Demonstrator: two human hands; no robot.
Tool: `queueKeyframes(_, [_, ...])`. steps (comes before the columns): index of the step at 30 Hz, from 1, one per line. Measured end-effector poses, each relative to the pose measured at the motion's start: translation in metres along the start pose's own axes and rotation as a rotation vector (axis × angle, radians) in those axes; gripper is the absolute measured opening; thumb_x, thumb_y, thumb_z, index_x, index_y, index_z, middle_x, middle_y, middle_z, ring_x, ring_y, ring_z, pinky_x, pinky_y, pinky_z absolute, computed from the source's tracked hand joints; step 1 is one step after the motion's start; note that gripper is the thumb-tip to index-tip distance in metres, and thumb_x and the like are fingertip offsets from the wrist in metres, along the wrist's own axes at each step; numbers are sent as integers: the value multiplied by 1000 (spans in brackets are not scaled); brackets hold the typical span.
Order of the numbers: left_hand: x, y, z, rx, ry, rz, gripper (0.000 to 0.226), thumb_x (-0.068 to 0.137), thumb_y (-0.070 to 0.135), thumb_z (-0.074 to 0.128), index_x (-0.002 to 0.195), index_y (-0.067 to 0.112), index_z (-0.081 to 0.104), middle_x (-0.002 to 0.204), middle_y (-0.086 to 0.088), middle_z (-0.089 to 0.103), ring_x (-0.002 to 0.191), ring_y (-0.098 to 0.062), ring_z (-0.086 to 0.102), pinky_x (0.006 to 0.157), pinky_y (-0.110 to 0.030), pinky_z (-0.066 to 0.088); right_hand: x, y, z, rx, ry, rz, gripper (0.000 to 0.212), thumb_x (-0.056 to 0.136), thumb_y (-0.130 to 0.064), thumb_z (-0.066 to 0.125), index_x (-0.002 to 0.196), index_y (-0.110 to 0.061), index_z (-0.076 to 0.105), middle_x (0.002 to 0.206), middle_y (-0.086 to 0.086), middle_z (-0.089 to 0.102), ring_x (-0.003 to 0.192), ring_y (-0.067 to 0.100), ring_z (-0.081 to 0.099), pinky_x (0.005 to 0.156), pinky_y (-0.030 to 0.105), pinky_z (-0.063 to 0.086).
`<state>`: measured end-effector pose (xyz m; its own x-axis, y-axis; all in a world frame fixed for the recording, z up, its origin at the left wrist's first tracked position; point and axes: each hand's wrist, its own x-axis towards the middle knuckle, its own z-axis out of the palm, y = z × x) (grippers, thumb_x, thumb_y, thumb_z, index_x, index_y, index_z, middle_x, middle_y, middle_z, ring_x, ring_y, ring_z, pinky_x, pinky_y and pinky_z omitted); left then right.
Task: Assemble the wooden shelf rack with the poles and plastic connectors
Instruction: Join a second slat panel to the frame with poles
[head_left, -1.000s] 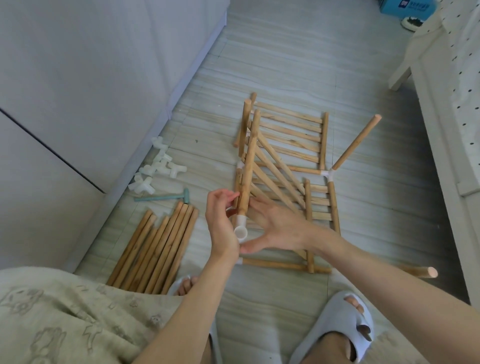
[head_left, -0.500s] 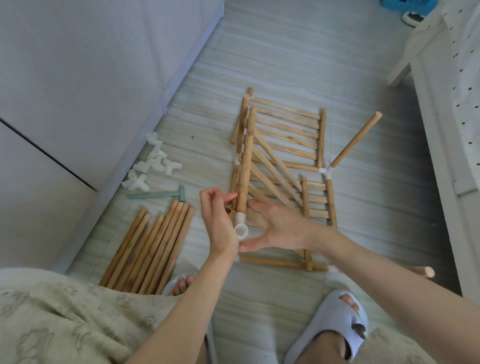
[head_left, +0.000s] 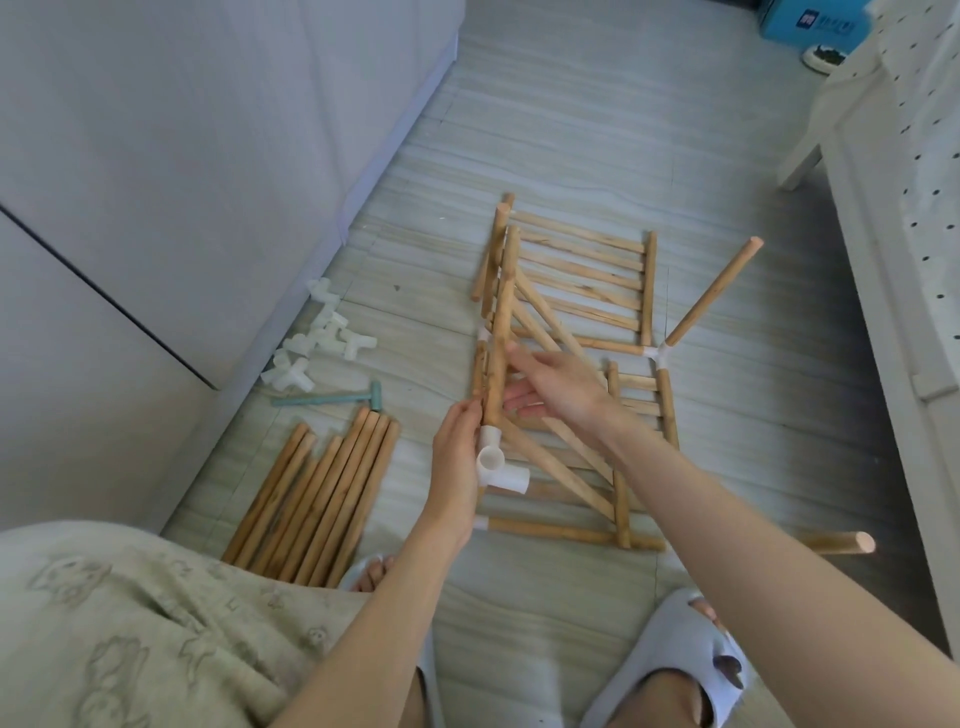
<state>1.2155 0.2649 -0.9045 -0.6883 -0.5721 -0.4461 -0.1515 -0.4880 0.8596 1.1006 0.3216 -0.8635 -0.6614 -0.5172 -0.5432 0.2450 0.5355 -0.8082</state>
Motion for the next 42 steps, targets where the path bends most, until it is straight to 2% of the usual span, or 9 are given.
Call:
queueKeyframes(4, [-2,-6,-2,4,-17,8,32,99,30,33,93,9,56,79,-10,45,77,-21,40,71,-34,32,1,-12,16,-1,-45,-45,24,93,-27,56,108,-9,58,80,15,68,76,26,68,77,40,57])
queueKeyframes(9, [-2,-12,1,33,-38,14,46,101,33,27,111,-2,55,101,-20,57,93,-25,52,86,-39,41,-2,-7,16,48,-90,-28,27,93,-13,53,120,-13,55,69,6,66,63,15,63,55,28,45])
queueKeyframes(14, [-3,-21,2,121,12,43,34,100,31,32,81,15,55,72,4,58,70,-10,55,67,-21,46,-8,-9,11,-42,-140,-6,36,95,-14,50,131,-23,51,76,4,66,72,12,66,67,25,53])
queueKeyframes(20, [2,-14,-6,249,149,143,24,96,11,41,75,18,51,80,-1,64,84,-24,61,77,-32,48,-34,1,-25,-269,-240,73,37,96,-13,50,131,-26,48,86,3,67,80,16,68,82,33,56])
queueKeyframes(26, [-19,-1,14,913,-118,780,28,82,-1,55,108,10,57,110,-5,53,110,-20,46,94,-32,38,-69,11,-87,-725,-326,80,40,94,-22,55,131,-35,51,84,-25,60,88,2,63,85,19,44])
queueKeyframes(30, [-27,3,42,1280,-414,986,36,86,17,58,122,18,57,131,-3,49,129,-26,36,106,-45,26,-101,20,-131,-807,-151,92,34,98,-23,43,130,-22,53,103,-4,66,99,12,60,92,25,42])
queueKeyframes(35, [-20,-3,75,1611,-751,984,39,96,40,40,133,27,45,138,2,44,132,-20,34,111,-45,19,-140,51,-185,-879,-17,229,43,95,-4,34,136,-12,45,116,10,62,105,21,57,93,28,41])
queueKeyframes(39, [-12,1,92,1718,-874,914,36,96,44,39,127,28,49,114,1,50,108,-21,50,90,-38,41,-161,103,-203,-611,-52,350,47,93,-7,49,138,-9,39,123,8,58,107,21,57,87,31,51])
queueKeyframes(42, [-10,1,100,1699,-917,870,32,96,43,40,124,31,52,104,3,46,98,-18,51,77,-33,35,-160,147,-180,-445,-58,286,48,89,-23,62,133,-17,45,125,-2,54,107,13,56,85,20,48])
